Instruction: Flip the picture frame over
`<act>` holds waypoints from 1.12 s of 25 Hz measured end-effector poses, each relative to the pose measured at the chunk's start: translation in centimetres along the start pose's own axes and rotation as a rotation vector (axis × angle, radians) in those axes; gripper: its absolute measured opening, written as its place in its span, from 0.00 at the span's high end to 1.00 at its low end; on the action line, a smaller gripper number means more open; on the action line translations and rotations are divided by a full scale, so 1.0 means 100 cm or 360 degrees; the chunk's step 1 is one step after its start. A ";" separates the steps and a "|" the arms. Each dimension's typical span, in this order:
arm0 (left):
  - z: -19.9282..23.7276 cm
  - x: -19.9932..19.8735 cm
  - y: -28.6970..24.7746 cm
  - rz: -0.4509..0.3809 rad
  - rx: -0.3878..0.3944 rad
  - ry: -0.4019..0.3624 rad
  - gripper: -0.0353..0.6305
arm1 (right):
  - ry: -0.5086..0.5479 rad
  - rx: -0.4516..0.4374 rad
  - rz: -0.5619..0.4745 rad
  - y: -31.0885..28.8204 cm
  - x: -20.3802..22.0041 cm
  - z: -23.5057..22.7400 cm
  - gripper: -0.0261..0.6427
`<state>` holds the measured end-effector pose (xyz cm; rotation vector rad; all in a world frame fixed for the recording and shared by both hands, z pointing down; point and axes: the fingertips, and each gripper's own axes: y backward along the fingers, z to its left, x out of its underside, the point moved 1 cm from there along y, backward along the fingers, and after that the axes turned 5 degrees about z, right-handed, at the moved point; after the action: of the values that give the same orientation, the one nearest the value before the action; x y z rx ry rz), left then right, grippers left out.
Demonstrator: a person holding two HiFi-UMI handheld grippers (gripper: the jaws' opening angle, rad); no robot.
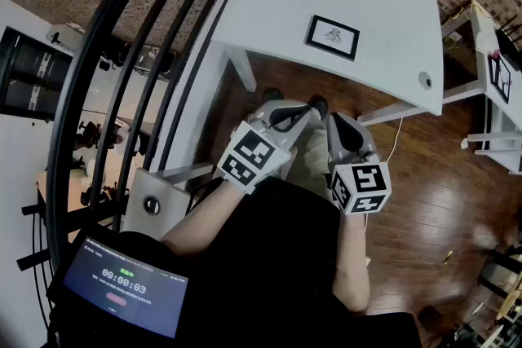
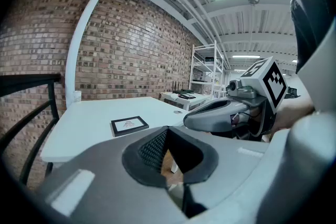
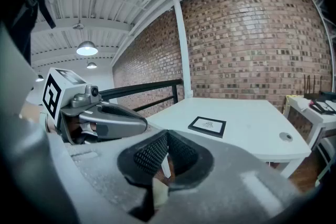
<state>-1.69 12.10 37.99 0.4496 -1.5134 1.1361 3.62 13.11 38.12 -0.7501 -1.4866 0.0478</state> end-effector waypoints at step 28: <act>0.023 0.038 -0.020 0.0137 -0.0011 0.0168 0.92 | -0.0115 -0.0077 0.0157 -0.040 0.032 -0.011 0.97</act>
<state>-2.40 10.40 42.45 0.3177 -1.4557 1.2028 3.34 11.01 42.90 -0.8682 -1.5231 0.1151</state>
